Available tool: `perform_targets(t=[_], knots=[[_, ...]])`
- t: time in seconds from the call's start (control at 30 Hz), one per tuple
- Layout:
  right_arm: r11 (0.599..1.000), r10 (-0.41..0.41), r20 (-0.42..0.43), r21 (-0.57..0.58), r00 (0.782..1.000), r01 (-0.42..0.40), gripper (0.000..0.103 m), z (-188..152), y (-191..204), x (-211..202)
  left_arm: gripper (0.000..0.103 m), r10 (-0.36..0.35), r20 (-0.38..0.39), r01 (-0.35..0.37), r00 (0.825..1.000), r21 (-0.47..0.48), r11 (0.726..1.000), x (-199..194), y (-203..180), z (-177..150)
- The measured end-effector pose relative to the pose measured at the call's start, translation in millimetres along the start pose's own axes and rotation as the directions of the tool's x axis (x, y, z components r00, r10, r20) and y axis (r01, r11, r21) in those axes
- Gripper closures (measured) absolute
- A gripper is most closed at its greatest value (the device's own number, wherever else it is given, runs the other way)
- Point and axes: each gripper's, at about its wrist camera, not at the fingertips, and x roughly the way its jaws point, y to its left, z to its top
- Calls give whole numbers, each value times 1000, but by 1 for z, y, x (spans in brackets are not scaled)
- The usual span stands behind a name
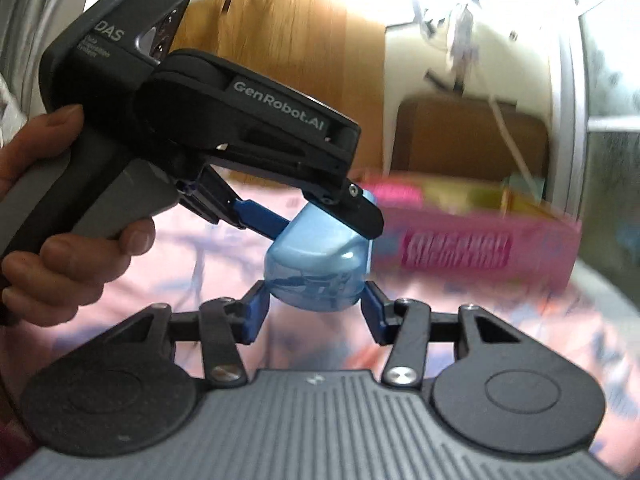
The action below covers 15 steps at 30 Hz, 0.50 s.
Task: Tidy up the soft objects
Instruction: 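Carry the blue case into the pink tin and release it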
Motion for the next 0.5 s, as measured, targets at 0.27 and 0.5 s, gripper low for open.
perform_targets(t=[0.27,0.5], knots=[[993,-33,-49,108,998,38,95,69,-66,73,43,-58,-93,58,994,-1,998,91,12,111],[993,-114,-148,6,982,116,91,83,-95,150,43,73,-97,-79,993,-62,995,159,45,153]])
